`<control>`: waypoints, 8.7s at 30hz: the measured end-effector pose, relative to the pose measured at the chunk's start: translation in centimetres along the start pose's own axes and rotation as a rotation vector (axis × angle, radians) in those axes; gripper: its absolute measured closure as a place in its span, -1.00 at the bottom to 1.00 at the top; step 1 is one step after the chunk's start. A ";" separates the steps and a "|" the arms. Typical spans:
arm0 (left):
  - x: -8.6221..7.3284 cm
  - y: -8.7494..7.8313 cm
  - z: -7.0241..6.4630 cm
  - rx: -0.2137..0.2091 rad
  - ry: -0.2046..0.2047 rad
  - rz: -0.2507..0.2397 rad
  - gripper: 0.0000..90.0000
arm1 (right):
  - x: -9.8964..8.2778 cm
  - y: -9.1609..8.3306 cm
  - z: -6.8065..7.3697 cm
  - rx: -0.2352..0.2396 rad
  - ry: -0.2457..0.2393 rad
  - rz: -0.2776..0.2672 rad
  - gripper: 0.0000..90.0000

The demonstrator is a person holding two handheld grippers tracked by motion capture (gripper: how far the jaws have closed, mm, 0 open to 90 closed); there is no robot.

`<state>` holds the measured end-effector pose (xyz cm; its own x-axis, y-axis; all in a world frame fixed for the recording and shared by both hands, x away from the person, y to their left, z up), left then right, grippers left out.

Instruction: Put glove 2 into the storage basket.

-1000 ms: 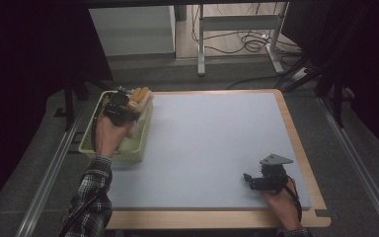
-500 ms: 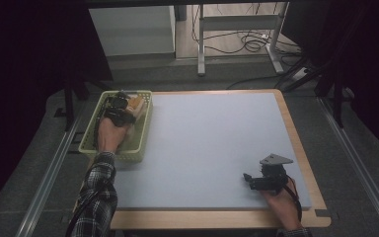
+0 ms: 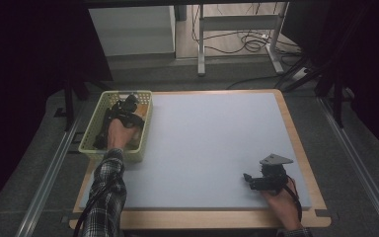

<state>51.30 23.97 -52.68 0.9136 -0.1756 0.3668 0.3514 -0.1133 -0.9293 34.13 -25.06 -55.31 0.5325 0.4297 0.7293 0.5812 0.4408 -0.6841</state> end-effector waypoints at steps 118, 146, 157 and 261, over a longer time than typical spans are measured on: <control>-8.0 -10.5 -0.3 -0.117 0.194 -0.403 -0.96 | 0.0 0.0 0.0 -0.002 -0.003 0.000 -0.72; -9.7 -10.9 -4.6 -0.162 0.292 -0.436 -0.96 | 0.0 0.0 0.0 -0.003 -0.006 0.001 -0.72; -10.2 -10.4 -6.4 -0.195 0.316 -0.456 -0.96 | 0.0 0.0 0.0 -0.003 -0.004 0.001 -0.72; -15.4 -3.5 -17.8 -0.416 0.496 -0.452 -0.97 | 0.0 0.0 0.0 -0.003 -0.007 0.000 -0.72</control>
<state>32.38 9.67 -54.29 0.4680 -0.4298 0.7722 0.4721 -0.6171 -0.6296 34.09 -25.04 -55.30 0.5279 0.4355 0.7291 0.5829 0.4386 -0.6840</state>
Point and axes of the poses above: each handheld gripper's, and its own axes: y roughly forward along the jaws, x roughly out of its top, z roughly to its left, the point moved 3 cm from there along y, roughly forward along the jaws, and after that the axes turned 3 degrees about x, right-handed, at the moved point
